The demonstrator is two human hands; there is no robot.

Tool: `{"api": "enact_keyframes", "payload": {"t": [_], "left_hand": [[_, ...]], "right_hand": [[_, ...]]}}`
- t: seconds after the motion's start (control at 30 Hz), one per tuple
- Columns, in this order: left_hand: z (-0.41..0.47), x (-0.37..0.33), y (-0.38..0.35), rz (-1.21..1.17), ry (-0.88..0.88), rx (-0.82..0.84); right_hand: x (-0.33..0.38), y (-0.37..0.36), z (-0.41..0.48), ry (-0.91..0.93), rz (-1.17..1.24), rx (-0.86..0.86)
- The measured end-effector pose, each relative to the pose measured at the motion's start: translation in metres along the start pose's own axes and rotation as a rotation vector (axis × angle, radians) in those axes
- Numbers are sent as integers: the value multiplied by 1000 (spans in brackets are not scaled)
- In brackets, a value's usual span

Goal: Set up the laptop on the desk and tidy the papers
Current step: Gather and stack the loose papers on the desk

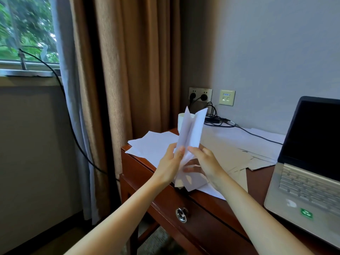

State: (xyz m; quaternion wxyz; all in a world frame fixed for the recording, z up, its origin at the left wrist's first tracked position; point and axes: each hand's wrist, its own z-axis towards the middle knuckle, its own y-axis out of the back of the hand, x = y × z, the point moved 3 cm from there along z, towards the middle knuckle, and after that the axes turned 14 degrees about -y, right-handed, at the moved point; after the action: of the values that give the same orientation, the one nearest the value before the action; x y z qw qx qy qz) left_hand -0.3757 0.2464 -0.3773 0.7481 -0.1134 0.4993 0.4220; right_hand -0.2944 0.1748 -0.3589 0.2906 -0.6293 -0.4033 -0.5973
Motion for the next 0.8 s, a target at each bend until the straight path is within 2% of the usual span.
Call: {"api": "enact_keyframes", "payload": {"t": [0.1,0.2,0.3,0.4,0.47,0.53,0.6,0.67,0.73,0.8], "left_hand": [[3,-1,-1,31,12,1],[9,6,1,71,67,-72],[10,13,8,63,110,-196],[10,13,16,-49,54,-348],[10,11,22,-121,2,-453],[10,9,26,-190,-14,-524],[11,10,26,-262,-9,-562],[10,13,22,-337,2,-553],[10,15,14,-405,12,-475],[12,17,8,-437,25,-363]], "right_hand": [[-2,-2,0,-10,68,127],[-5,1,4,-49,108,142],[-6,12,7,-76,40,4],[-8,32,10,-147,-74,-264],[-8,44,11,-221,-195,-380],[-9,47,12,-328,-219,-348],[-11,41,13,-384,-138,-256],[-11,35,18,-317,103,-198],[-13,39,28,-216,308,-241],[-15,49,30,-158,292,-377]]}}
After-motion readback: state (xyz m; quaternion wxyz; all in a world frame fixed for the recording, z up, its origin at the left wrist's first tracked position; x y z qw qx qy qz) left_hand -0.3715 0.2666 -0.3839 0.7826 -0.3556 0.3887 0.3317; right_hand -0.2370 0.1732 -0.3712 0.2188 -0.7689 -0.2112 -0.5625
